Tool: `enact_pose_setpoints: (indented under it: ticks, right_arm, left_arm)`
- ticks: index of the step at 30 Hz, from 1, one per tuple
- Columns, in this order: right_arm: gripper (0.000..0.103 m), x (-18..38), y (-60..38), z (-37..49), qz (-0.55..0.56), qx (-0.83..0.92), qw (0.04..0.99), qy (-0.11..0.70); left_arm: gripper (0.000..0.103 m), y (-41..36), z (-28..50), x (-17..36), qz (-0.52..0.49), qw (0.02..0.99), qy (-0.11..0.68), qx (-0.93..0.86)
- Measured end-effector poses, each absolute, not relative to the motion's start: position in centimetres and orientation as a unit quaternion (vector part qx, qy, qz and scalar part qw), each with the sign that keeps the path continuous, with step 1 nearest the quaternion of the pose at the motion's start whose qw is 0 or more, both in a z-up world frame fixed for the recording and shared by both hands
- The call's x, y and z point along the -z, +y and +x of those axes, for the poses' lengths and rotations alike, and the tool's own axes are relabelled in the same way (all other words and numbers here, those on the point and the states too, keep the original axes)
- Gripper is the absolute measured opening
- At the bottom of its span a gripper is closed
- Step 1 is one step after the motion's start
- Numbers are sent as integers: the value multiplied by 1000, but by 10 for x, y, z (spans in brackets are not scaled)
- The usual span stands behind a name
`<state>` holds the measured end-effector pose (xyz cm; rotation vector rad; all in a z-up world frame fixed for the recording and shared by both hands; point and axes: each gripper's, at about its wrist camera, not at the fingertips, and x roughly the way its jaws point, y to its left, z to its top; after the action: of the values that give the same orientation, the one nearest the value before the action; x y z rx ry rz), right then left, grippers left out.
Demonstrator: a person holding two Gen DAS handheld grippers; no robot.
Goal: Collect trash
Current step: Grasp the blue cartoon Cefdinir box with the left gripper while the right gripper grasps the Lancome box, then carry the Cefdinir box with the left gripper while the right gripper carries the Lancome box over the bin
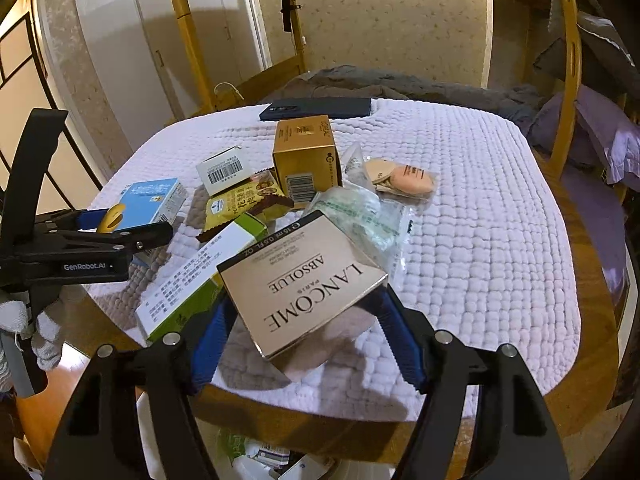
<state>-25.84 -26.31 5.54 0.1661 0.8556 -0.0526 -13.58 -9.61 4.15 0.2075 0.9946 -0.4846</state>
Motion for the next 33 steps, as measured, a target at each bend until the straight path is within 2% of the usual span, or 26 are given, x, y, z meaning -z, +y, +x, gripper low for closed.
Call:
enact_pose_setpoints:
  ticks: [33]
  right_arm:
    - [70, -60, -249, -299, 57, 44, 901, 428]
  left_arm:
    - [98, -68, -202, -54, 112, 840, 467, 251]
